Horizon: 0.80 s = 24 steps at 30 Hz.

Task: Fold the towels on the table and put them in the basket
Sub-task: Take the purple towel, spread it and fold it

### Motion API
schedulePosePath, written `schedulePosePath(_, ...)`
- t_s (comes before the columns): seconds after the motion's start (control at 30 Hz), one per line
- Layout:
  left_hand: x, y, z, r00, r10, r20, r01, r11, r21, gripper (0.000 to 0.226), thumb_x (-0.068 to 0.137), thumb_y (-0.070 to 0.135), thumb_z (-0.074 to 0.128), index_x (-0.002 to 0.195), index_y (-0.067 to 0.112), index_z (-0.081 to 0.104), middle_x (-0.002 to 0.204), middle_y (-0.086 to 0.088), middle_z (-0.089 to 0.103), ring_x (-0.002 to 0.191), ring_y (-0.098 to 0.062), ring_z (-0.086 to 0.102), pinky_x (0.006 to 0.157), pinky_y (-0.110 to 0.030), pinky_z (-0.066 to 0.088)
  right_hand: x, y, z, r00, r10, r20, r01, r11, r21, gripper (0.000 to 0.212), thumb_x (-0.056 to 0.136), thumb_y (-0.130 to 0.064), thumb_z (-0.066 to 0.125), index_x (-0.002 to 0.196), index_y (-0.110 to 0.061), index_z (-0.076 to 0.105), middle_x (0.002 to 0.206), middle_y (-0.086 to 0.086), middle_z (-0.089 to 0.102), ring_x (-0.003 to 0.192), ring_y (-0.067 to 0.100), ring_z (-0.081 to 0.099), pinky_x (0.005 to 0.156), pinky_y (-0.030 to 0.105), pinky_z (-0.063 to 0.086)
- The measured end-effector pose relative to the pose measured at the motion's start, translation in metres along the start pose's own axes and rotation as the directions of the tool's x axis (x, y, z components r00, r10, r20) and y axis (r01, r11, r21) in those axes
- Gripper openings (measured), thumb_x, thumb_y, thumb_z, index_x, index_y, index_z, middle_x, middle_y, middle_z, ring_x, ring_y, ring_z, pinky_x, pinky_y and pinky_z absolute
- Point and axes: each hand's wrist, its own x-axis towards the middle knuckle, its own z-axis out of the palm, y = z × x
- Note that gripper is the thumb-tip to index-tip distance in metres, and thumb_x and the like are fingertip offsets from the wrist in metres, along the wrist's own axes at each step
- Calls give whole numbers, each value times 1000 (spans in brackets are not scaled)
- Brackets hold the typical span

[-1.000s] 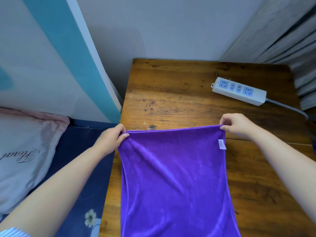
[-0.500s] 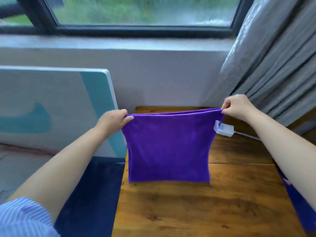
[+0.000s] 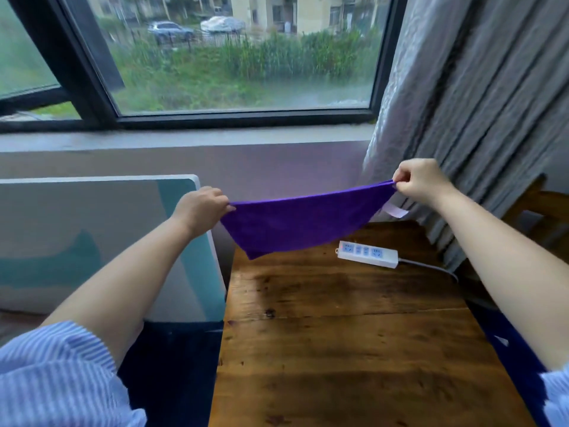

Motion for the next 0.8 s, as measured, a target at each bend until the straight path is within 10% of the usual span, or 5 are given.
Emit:
schedulePosePath(0.1, 11, 10, -9, 949, -304, -79, 289, 943, -162, 24, 81, 15, 58, 67, -3, 66, 60, -20, 65, 51, -33, 63, 43, -33, 50, -1, -4, -6, 951, 75, -300, -43, 993, 113, 23, 76, 0, 49, 84, 13, 65, 90, 33, 65, 90, 41, 61, 76, 35, 40)
schedulePosePath(0.23, 9, 33, 0, 871, -406, 278, 443, 892, -85, 31, 97, 22, 44, 100, -2, 64, 102, -22, 66, 97, -37, 62, 78, -41, 49, -15, 12, 12, 985, 87, 151, -78, 995, -63, 17, 76, 2, 54, 86, 10, 65, 94, 28, 66, 94, 36, 61, 69, 33, 36)
schedulePosePath(0.4, 3, 46, 15, 812, -361, 458, 424, 905, -38, 36, 100, 31, 34, 111, 8, 60, 113, -10, 64, 109, -29, 56, 81, -36, 46, -20, 30, 24, 978, 151, 142, -144, 988, -58, 13, 76, 7, 53, 85, 6, 63, 95, 26, 66, 93, 35, 60, 73, 34, 43)
schedulePosePath(0.63, 24, 33, 18, 801, -503, 324, 541, 840, -32, 23, 94, 8, 43, 100, 4, 65, 104, -13, 67, 102, -32, 57, 74, -37, 48, 1, 28, 45, 995, 99, -3, -99, 993, -62, 30, 81, 9, 44, 106, 5, 62, 111, 25, 57, 106, 38, 54, 88, 38, 43)
schedulePosePath(0.8, 17, 17, 14, 918, -393, 46, 395, 903, -167, 9, 66, 1, 61, 62, 2, 68, 57, -15, 66, 53, -32, 64, 43, -33, 51, -2, 29, 51, 981, -64, -184, 64, 998, -5, 35, 71, -1, 38, 84, 11, 68, 89, 32, 61, 86, 43, 61, 78, 39, 47)
